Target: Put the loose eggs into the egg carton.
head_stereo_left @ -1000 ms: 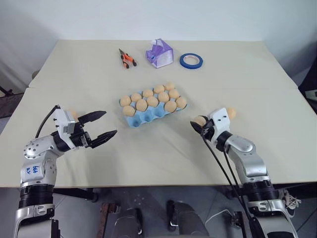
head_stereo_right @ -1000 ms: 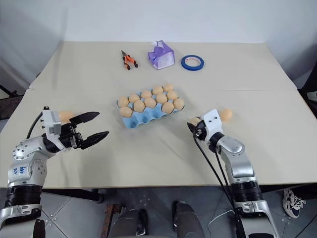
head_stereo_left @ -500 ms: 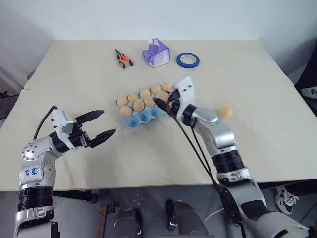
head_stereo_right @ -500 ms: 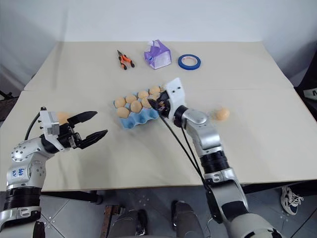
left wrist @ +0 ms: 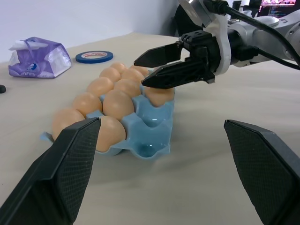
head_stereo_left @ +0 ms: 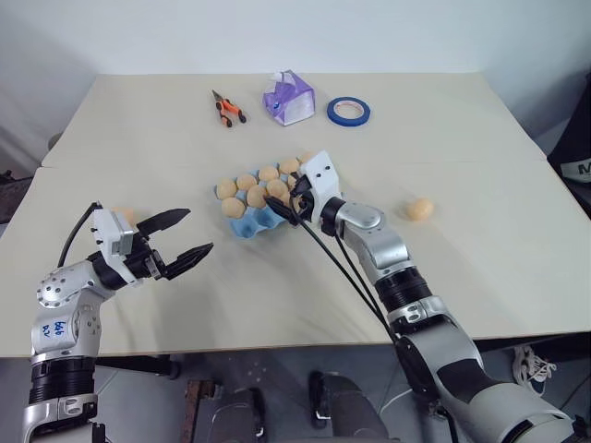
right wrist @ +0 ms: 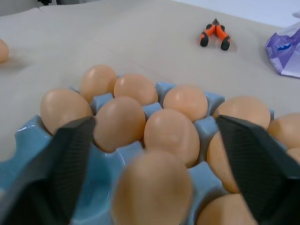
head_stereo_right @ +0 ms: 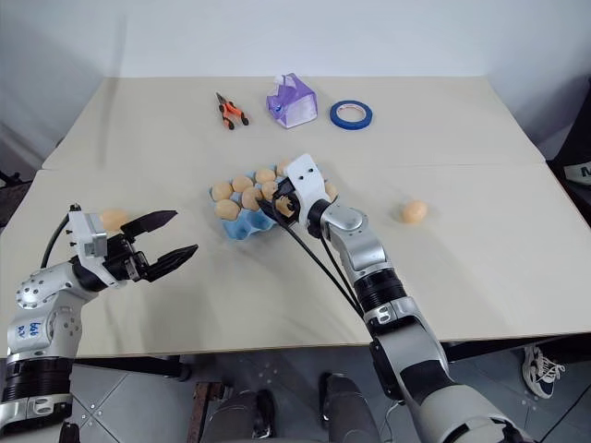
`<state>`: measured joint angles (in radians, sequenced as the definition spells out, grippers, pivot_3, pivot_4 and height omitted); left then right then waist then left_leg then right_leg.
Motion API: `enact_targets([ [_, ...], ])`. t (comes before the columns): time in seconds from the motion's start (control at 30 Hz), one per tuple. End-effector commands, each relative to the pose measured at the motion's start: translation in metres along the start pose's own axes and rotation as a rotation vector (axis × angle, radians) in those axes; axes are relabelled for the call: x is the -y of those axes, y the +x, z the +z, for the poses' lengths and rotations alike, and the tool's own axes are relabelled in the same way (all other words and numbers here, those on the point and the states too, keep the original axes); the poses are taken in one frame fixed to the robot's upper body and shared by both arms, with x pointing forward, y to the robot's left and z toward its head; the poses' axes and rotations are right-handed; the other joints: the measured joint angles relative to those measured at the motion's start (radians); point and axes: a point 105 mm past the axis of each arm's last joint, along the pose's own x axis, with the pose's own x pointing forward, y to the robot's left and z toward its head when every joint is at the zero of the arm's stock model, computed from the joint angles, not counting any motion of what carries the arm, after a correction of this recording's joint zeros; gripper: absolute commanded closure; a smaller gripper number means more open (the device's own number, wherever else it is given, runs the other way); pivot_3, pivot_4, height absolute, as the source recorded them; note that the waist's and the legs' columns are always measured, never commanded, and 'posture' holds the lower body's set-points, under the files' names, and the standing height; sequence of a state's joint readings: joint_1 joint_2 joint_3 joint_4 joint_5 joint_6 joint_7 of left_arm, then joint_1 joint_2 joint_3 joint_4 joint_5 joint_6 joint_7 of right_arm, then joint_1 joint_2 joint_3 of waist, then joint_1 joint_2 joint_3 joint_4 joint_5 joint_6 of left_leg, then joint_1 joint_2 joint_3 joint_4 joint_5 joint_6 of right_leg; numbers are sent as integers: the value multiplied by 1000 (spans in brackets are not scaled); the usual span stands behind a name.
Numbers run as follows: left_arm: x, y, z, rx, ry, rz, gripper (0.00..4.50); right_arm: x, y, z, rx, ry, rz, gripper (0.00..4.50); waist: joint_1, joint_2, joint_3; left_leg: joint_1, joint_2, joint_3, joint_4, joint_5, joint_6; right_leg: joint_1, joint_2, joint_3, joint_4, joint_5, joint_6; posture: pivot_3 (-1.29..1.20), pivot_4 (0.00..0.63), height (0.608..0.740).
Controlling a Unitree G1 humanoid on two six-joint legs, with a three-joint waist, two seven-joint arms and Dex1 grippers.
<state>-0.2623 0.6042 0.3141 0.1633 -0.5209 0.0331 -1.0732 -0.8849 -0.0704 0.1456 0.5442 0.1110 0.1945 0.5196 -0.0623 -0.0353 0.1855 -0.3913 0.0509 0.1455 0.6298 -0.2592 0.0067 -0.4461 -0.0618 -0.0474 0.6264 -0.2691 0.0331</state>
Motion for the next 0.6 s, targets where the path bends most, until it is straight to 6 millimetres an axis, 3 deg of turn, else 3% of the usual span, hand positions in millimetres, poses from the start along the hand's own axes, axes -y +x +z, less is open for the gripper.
enact_targets([
  [0.03, -1, -3, 13, 34, 38, 5, 0, 2, -4, 21, 69, -47, 4, 39, 0, 0, 0, 0, 0, 0, 0, 0, 0, 0, 0, 0, 0, 0, 0, 0, 150, 740],
  [0.17, 1, -3, 13, 37, 35, -2, 0, 7, -23, 26, 87, -51, 13, 39, 3, 0, 0, 0, 0, 0, 0, -1, -1, 0, 0, 0, 0, 0, 0, 0, 150, 740],
  [0.33, 1, -10, 10, 10, 36, -27, 0, 15, -76, 21, 72, -54, 45, 39, 10, 0, 0, -1, 0, -1, -1, -2, -1, 0, -1, -1, -2, 0, 0, 0, 150, 740],
  [0.43, 5, -17, 10, 8, 47, -83, 0, 33, -114, 13, 26, -64, -6, 39, 9, 0, 0, -2, 0, -1, 0, -2, 0, 0, -1, -1, -4, 0, 0, 0, 150, 740],
  [0.6, 12, -27, 2, -33, 58, -160, 0, 56, -160, 4, -48, -75, -103, 39, 6, 1, 1, 0, 0, 0, -1, -3, -1, 0, 0, -1, -4, -1, -1, 0, 150, 740],
])
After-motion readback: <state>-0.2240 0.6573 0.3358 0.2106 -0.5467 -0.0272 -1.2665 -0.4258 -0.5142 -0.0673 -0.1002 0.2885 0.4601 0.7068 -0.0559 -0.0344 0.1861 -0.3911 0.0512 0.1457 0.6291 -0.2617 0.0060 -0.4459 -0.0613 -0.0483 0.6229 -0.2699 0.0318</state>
